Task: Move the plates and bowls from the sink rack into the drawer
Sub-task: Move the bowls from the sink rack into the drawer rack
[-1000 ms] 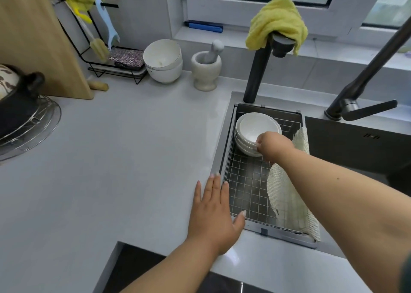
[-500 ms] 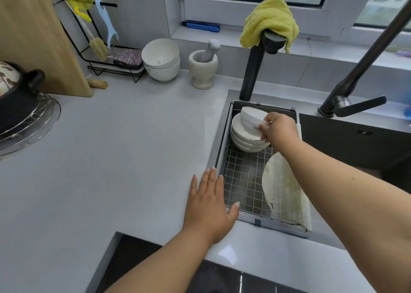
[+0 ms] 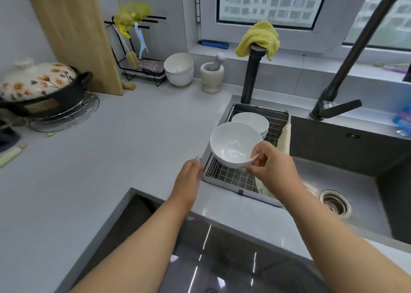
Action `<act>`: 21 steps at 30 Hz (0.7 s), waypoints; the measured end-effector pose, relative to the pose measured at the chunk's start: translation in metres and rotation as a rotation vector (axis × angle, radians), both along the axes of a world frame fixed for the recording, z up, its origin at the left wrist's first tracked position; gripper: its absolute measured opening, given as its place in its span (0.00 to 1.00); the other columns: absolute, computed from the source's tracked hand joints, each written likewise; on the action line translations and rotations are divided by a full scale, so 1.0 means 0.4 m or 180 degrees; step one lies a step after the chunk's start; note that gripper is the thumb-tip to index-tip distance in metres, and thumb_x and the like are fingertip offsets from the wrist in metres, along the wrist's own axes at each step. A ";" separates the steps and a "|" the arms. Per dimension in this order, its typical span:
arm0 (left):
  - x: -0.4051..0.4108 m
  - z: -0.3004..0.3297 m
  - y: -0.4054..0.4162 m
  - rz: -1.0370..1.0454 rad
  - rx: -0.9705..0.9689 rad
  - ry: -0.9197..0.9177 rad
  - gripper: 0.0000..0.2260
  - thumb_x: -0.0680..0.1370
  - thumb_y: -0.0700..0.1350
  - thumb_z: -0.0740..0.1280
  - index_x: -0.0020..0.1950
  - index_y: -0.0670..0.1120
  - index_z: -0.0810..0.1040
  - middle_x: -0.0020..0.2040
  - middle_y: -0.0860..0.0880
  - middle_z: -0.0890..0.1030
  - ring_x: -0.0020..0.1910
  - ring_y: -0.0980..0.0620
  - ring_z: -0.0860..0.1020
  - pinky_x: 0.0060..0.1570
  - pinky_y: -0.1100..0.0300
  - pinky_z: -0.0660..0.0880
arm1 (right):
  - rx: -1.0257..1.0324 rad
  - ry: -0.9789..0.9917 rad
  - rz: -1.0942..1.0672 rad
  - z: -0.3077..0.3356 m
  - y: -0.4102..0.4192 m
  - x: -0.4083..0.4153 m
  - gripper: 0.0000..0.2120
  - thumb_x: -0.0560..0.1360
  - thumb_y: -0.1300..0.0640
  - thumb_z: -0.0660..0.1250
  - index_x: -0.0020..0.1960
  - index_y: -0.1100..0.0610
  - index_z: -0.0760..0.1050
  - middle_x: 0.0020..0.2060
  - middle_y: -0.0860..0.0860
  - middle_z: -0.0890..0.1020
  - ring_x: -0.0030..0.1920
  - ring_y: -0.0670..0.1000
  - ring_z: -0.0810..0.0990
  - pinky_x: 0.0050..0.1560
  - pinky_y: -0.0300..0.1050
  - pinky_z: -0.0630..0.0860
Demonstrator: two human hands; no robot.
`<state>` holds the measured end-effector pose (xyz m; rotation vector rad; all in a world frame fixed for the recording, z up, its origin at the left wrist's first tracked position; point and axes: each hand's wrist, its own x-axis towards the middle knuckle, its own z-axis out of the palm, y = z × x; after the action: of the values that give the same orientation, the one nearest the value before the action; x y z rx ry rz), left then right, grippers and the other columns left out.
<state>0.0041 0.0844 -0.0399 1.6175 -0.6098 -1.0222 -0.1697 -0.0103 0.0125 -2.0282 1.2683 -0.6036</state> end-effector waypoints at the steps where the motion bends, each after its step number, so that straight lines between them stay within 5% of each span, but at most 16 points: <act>1: -0.018 0.017 0.026 0.0159 -0.0165 0.0385 0.18 0.82 0.58 0.53 0.64 0.50 0.72 0.59 0.46 0.78 0.59 0.49 0.77 0.60 0.53 0.73 | -0.0043 0.0040 0.0137 0.007 0.040 -0.015 0.13 0.67 0.61 0.77 0.42 0.54 0.73 0.30 0.46 0.75 0.30 0.43 0.71 0.28 0.30 0.68; 4: -0.083 0.061 0.109 0.0321 -0.0456 0.1199 0.21 0.80 0.60 0.56 0.66 0.49 0.72 0.58 0.40 0.79 0.56 0.43 0.80 0.52 0.46 0.80 | -0.0144 0.0056 0.0538 0.015 0.153 -0.063 0.16 0.65 0.57 0.79 0.41 0.50 0.71 0.30 0.44 0.75 0.32 0.43 0.72 0.32 0.35 0.69; 8: -0.170 0.084 0.230 0.0583 -0.0396 0.1141 0.15 0.81 0.51 0.60 0.66 0.49 0.72 0.60 0.40 0.79 0.54 0.38 0.80 0.46 0.40 0.80 | -0.0029 -0.0201 0.1065 0.002 0.270 -0.121 0.18 0.63 0.53 0.79 0.39 0.42 0.70 0.30 0.46 0.76 0.32 0.45 0.73 0.35 0.39 0.71; 12: -0.230 0.094 0.381 0.1064 -0.0431 0.1194 0.14 0.82 0.51 0.58 0.66 0.49 0.71 0.58 0.41 0.80 0.53 0.40 0.81 0.39 0.49 0.81 | 0.0798 -0.0847 0.1134 -0.001 0.378 -0.145 0.20 0.70 0.47 0.73 0.58 0.37 0.70 0.40 0.49 0.78 0.39 0.47 0.78 0.40 0.40 0.74; 15: -0.262 0.095 0.494 0.1303 -0.0435 0.1232 0.15 0.81 0.53 0.57 0.65 0.50 0.71 0.59 0.41 0.80 0.55 0.40 0.80 0.39 0.51 0.80 | 0.1524 -0.0962 0.1197 -0.015 0.451 -0.136 0.23 0.73 0.45 0.69 0.65 0.41 0.65 0.45 0.52 0.78 0.44 0.50 0.80 0.40 0.46 0.77; 18: -0.284 0.097 0.602 0.1588 -0.0474 0.1250 0.18 0.81 0.56 0.56 0.64 0.48 0.72 0.57 0.40 0.81 0.51 0.40 0.82 0.38 0.52 0.79 | 0.2473 -0.1235 0.1478 -0.025 0.533 -0.116 0.19 0.76 0.48 0.67 0.64 0.51 0.69 0.49 0.56 0.81 0.44 0.52 0.82 0.47 0.54 0.79; 21: -0.295 0.101 0.716 0.1855 -0.0487 0.1274 0.20 0.81 0.58 0.53 0.62 0.47 0.75 0.54 0.41 0.83 0.50 0.40 0.83 0.40 0.51 0.79 | 0.3105 -0.1433 0.1767 -0.028 0.628 -0.088 0.17 0.74 0.49 0.67 0.59 0.55 0.73 0.43 0.54 0.84 0.41 0.53 0.82 0.50 0.55 0.77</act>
<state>-0.1141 0.3706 0.0005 1.2891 0.0597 -0.7994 -0.2048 0.2409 0.0012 -1.2143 0.5003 -0.0975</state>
